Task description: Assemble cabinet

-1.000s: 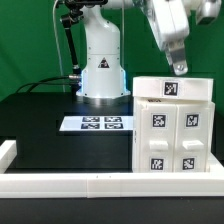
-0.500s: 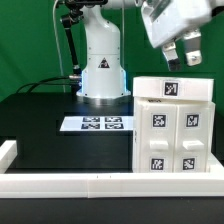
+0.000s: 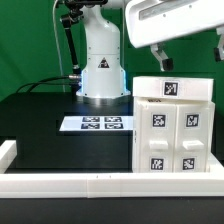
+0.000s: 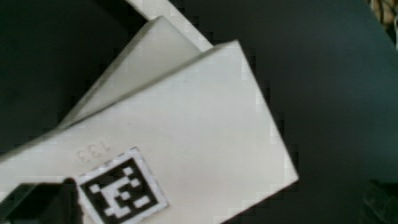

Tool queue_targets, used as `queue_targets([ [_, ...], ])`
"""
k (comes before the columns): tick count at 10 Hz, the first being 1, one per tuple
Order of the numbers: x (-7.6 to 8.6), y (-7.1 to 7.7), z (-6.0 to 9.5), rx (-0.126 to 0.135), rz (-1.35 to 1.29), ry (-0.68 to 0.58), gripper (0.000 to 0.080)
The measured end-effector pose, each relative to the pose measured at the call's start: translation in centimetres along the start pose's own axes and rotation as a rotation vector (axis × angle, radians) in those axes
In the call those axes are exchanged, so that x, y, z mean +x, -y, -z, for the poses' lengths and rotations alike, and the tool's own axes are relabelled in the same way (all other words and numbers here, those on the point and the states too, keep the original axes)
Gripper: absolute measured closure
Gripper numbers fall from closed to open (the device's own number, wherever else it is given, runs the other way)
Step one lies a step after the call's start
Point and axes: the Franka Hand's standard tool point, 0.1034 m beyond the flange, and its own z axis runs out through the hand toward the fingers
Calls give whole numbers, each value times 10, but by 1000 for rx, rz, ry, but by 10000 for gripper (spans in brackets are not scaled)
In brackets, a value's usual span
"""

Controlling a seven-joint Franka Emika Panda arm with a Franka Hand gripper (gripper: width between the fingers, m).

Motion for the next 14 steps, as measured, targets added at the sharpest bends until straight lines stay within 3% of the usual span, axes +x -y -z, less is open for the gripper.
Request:
queue_targets([
  [4,1,-1,-1,-1,284,0,2],
  [7,7,-2,-1,-13,729,-35,2],
  [12,6,-8,-7,-49,1217,-16,2],
  [14,1,-13,-12,-77,1327,17,2],
])
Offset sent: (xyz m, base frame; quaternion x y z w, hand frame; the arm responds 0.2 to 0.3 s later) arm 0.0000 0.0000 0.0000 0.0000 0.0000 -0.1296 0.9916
